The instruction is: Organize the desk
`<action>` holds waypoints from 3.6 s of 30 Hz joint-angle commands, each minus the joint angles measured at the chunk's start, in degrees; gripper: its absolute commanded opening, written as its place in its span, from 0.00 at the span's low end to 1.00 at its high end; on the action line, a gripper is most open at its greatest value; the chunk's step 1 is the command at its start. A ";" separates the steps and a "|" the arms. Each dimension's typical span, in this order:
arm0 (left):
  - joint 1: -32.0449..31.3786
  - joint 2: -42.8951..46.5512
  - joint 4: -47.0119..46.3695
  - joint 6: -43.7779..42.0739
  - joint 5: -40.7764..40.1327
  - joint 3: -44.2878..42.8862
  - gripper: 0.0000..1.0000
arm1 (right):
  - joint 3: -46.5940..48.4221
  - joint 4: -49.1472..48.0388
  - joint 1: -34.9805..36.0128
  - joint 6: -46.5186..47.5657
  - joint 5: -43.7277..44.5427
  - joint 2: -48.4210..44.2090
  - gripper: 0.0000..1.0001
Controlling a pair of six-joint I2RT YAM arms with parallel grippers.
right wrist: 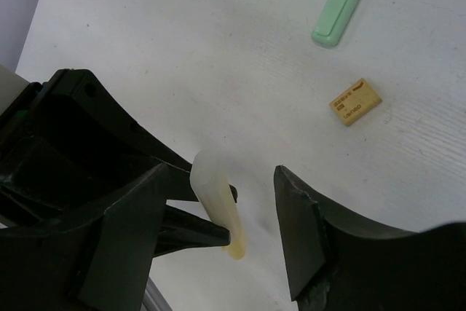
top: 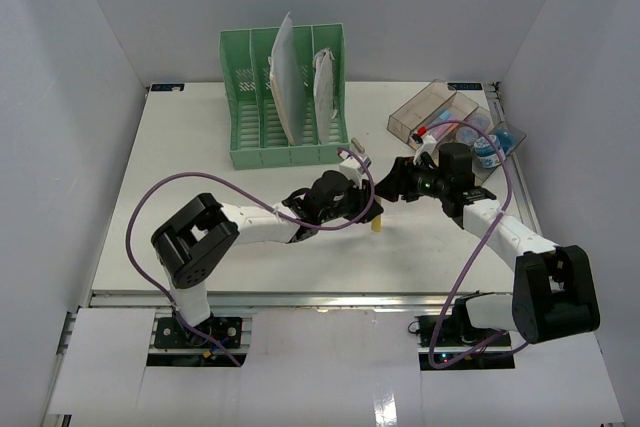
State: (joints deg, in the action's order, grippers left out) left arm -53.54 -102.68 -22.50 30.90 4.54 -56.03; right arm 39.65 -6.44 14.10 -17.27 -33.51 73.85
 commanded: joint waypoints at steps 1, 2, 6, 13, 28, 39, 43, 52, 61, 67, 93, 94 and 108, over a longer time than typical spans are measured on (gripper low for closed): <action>0.60 1.16 -1.34 -0.05 0.31 -2.55 0.00 | 0.63 -2.01 0.65 2.09 2.29 0.07 0.57; 0.63 1.24 -1.32 -0.05 0.30 -2.59 0.00 | 0.82 -1.87 0.73 2.42 2.11 0.35 0.55; 0.81 1.53 -1.14 -0.05 0.47 -2.68 0.00 | 1.68 -1.73 1.49 3.40 1.17 1.68 0.50; 0.97 1.79 -1.38 0.54 0.97 -2.34 0.00 | 2.88 -2.12 2.85 5.86 0.75 3.05 0.40; 3.60 10.66 -0.16 -0.94 3.70 3.59 0.88 | 6.28 -3.67 1.07 12.53 5.36 0.50 0.08; 3.78 30.94 17.46 -16.00 -2.77 12.40 0.97 | 14.64 -17.32 -14.14 2.49 16.55 10.93 0.08; 3.88 38.38 20.61 -16.12 -5.28 16.36 0.98 | 18.50 -23.83 -17.40 -1.29 21.38 17.25 0.08; 3.97 42.18 20.29 -12.52 -7.79 21.40 0.98 | 30.01 -27.75 -19.29 -1.35 24.29 31.25 0.08; 3.97 37.09 19.59 -11.45 -7.16 18.67 0.98 | 33.12 -27.21 -19.43 2.87 21.74 37.86 0.42; 3.97 37.17 20.13 -10.95 -7.45 18.27 0.98 | 26.18 -28.12 -19.18 10.03 18.01 30.97 0.67; 4.14 55.48 30.35 -7.04 -13.23 25.55 0.98 | 37.40 6.35 11.27 23.10 28.01 37.63 0.86; 4.14 55.89 30.09 -6.84 -13.31 25.93 0.98 | 37.66 6.35 11.53 23.00 28.53 38.70 0.86; 4.09 56.33 29.01 -6.31 -13.27 27.48 0.98 | 39.55 7.93 13.67 19.89 35.75 44.96 0.61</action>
State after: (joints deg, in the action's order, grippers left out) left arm -49.67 -47.78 7.62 23.94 -8.32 -29.28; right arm 78.32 1.52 27.84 4.14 -1.19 118.46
